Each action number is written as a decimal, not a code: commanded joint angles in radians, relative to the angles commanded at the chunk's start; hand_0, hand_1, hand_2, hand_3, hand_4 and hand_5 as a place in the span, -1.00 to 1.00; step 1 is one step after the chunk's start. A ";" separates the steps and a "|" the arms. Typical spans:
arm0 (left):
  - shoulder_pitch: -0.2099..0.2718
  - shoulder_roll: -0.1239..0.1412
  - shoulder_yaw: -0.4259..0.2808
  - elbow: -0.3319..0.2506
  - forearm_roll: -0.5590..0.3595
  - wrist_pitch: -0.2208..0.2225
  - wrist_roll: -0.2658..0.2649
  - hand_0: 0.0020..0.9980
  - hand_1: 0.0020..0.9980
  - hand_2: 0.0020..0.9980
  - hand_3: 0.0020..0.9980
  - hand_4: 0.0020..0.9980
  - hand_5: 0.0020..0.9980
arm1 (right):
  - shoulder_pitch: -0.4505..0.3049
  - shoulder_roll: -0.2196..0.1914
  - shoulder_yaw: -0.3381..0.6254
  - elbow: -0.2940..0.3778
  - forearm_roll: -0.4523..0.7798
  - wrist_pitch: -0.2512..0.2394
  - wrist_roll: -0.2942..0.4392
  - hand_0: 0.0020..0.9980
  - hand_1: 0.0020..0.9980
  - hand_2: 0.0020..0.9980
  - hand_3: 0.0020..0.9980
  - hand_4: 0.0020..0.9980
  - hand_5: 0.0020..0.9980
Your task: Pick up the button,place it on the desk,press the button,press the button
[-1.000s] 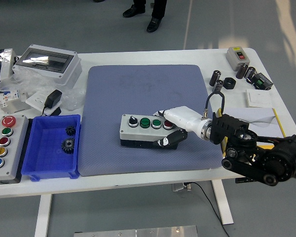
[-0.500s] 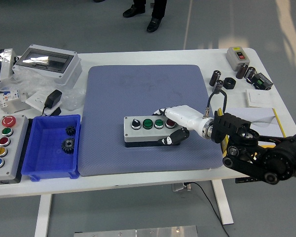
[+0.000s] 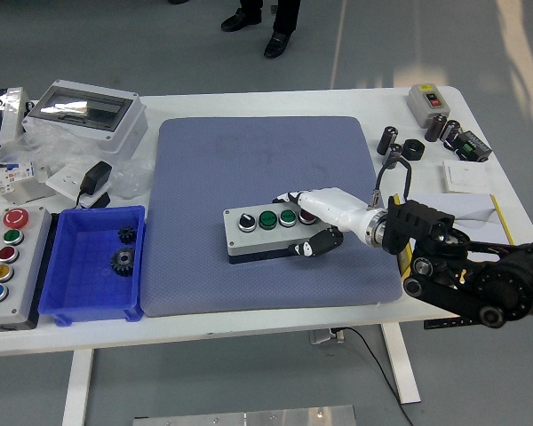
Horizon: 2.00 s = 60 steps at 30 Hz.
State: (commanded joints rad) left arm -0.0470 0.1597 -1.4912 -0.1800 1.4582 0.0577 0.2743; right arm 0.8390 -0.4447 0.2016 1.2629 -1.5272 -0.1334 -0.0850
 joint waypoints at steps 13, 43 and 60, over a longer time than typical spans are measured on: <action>0.002 -0.001 -0.002 0.000 0.002 -0.003 -0.002 0.23 0.18 0.13 0.20 0.19 -0.38 | -0.004 -0.013 0.040 0.009 0.060 0.059 -0.003 0.70 0.77 0.77 0.93 -0.09 -1.00; 0.008 -0.003 -0.011 0.000 0.013 -0.011 -0.003 0.23 0.17 0.11 0.20 0.15 -0.43 | 0.001 -0.033 0.068 0.021 0.098 0.119 -0.001 0.82 0.91 0.91 1.00 -0.04 -1.00; 0.013 -0.007 -0.019 0.000 0.021 -0.022 -0.003 0.23 0.17 0.10 0.20 0.11 -0.47 | 0.006 -0.043 0.071 0.031 0.114 0.134 0.003 1.00 1.00 1.00 1.00 0.10 -0.99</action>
State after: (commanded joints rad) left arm -0.0342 0.1525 -1.5103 -0.1800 1.4795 0.0353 0.2713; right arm 0.8446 -0.4874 0.2727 1.2942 -1.4129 0.0005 -0.0820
